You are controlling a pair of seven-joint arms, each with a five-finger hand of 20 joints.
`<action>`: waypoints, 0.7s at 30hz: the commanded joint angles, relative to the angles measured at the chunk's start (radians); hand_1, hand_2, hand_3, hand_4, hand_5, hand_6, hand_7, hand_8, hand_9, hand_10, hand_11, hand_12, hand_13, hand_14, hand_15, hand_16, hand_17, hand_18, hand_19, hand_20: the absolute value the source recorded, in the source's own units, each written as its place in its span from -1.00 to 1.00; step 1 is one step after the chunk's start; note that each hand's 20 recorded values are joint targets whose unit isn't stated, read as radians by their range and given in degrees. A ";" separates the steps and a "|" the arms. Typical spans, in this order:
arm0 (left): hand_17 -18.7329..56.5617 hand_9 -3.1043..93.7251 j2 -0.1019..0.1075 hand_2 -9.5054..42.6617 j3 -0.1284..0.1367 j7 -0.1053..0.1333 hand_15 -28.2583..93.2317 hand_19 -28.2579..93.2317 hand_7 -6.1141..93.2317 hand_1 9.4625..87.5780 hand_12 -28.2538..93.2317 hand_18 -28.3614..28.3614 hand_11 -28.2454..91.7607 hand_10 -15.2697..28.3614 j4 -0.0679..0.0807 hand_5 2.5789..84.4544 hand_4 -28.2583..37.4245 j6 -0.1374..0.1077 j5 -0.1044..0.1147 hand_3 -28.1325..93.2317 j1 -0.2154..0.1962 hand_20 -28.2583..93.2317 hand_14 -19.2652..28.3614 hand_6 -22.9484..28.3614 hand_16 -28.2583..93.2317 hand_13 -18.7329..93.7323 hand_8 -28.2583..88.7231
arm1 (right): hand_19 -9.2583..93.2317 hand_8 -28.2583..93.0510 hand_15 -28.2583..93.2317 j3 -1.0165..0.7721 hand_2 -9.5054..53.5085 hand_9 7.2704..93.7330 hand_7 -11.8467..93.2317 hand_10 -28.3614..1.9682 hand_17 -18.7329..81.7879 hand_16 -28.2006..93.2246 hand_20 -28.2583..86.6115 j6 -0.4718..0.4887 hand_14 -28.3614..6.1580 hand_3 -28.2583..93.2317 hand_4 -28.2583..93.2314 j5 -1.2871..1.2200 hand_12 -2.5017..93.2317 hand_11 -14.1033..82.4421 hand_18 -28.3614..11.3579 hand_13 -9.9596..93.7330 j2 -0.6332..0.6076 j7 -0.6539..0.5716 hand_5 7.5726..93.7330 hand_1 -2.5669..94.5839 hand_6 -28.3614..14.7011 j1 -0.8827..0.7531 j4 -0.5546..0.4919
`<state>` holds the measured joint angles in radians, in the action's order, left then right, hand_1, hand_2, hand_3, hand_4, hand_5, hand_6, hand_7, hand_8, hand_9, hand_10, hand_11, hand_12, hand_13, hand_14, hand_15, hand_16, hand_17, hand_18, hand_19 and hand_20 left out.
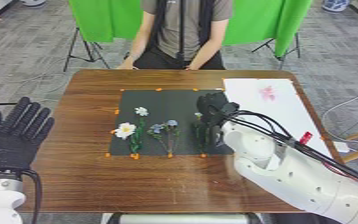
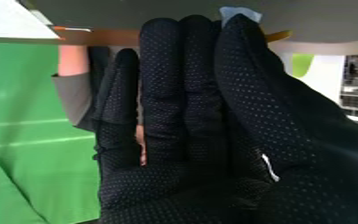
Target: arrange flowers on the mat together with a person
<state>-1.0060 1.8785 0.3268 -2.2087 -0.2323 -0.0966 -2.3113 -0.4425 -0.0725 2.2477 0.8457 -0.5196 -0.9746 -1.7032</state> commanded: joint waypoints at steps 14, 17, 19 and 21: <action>-0.64 -0.22 -0.009 -0.20 0.011 -0.009 -0.17 -0.11 -0.64 -0.61 -0.41 0.39 -0.28 0.29 0.012 -0.03 -1.00 -0.009 0.026 0.63 -0.016 -0.37 0.37 0.19 -0.62 -0.26 -0.67 | 0.56 -0.60 0.11 -0.034 -1.00 0.42 0.08 0.36 -0.07 0.16 0.15 -0.035 0.44 0.60 -1.00 0.002 0.00 -0.43 -0.41 0.28 -0.028 -0.019 0.20 0.30 0.41 -0.056 -0.021; -0.64 -0.21 -0.009 -0.20 0.006 -0.010 -0.17 -0.11 -0.64 -0.61 -0.41 0.39 -0.28 0.30 0.014 -0.03 -1.00 -0.012 0.028 0.63 -0.012 -0.37 0.37 0.20 -0.62 -0.25 -0.67 | 0.56 -0.62 0.11 -0.026 -1.00 0.41 0.06 0.34 -0.07 0.16 0.15 -0.040 0.43 0.61 -1.00 0.018 -0.01 -0.44 -0.41 0.27 -0.027 -0.022 0.19 0.30 0.40 -0.052 -0.017; -0.64 -0.21 -0.008 -0.20 0.004 -0.010 -0.17 -0.11 -0.64 -0.61 -0.41 0.39 -0.28 0.30 0.016 -0.03 -1.00 -0.012 0.029 0.63 -0.012 -0.37 0.37 0.20 -0.62 -0.25 -0.67 | 0.56 -0.63 0.11 -0.031 -1.00 0.40 0.03 0.34 -0.07 0.16 0.14 -0.034 0.43 0.61 -1.00 0.011 -0.02 -0.45 -0.41 0.26 -0.023 -0.023 0.18 0.31 0.39 -0.055 -0.016; -0.64 -0.22 -0.010 -0.20 0.005 -0.007 -0.16 -0.11 -0.64 -0.61 -0.41 0.39 -0.28 0.30 0.013 -0.03 -1.00 -0.013 0.032 0.63 -0.015 -0.37 0.37 0.20 -0.62 -0.25 -0.67 | 0.55 -0.64 0.11 -0.037 -1.00 0.39 -0.04 0.32 -0.08 0.15 0.14 -0.025 0.43 0.61 -1.00 -0.007 -0.06 -0.48 -0.41 0.26 -0.023 -0.026 0.18 0.31 0.40 -0.058 -0.021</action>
<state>-1.0120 1.8905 0.3243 -2.2054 -0.2355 -0.0730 -2.3143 -0.4690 -0.1111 2.2569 0.8210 -0.5297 -1.0303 -1.7189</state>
